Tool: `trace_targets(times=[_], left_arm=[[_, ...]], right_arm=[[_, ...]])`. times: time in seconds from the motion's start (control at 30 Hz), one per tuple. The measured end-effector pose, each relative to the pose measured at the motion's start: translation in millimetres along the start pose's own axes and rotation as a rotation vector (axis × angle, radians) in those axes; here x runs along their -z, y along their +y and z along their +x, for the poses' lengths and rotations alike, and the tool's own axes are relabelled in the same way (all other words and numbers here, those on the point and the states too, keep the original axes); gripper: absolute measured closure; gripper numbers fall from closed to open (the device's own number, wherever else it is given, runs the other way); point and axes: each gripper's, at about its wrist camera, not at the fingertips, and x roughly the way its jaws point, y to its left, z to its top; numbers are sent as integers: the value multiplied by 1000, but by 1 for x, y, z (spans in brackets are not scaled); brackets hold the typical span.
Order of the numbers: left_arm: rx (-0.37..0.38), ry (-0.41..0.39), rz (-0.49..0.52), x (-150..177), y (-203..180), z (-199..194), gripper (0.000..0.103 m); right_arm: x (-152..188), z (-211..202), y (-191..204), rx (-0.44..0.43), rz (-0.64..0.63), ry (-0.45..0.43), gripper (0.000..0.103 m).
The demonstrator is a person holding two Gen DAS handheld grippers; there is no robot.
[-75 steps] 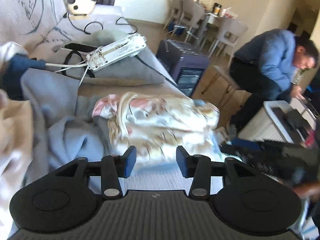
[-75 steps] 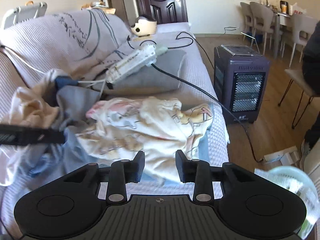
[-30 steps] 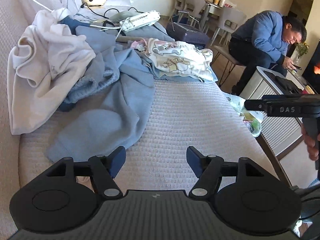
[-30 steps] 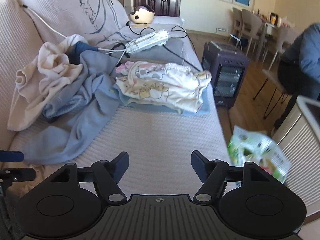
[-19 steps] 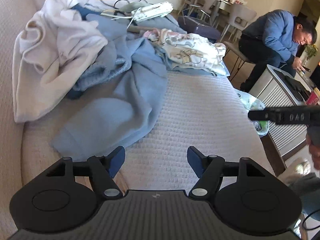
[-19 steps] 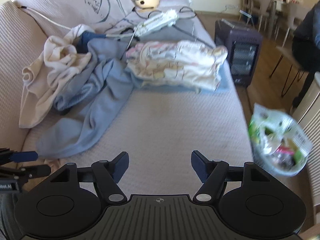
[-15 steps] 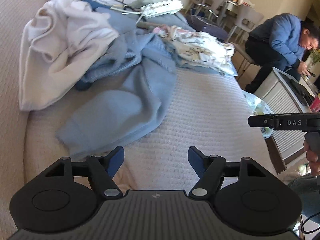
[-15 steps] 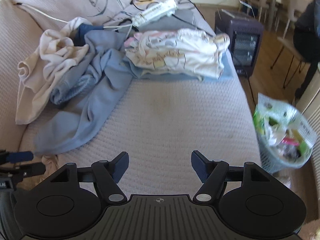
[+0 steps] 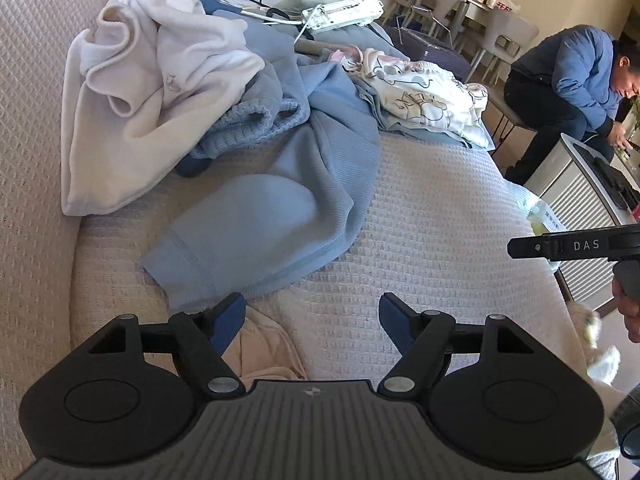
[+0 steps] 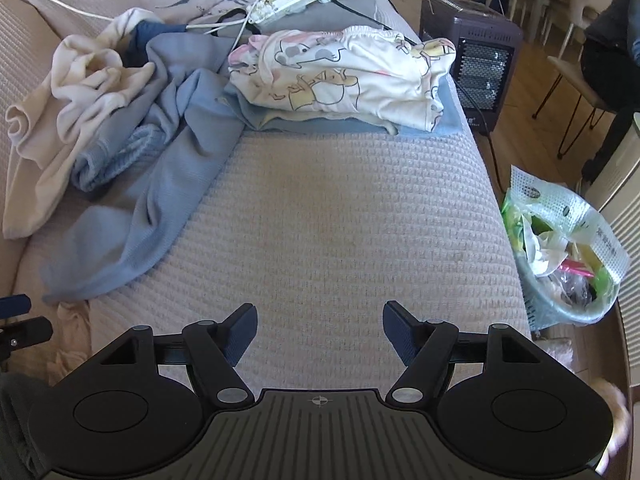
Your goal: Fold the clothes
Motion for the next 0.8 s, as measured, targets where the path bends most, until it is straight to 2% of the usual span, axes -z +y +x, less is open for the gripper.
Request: trace_targets(times=[0.13, 0.3, 0.43, 0.63, 0.8], left_arm=[[15, -5, 26, 4, -5, -4, 31], [10, -21, 19, 5, -9, -13, 31], [-24, -36, 4, -1, -15, -27, 31], [-115, -103, -29, -2, -27, -67, 31], [-108, -93, -61, -7, -39, -94, 30]], right_arm=[[0, -7, 6, 23, -10, -22, 32], [-3, -21, 12, 3, -20, -37, 31], [-9, -34, 16, -52, -53, -6, 31], [-28, -78, 16, -145, -33, -57, 31], [-40, -101, 23, -185, -62, -62, 31]])
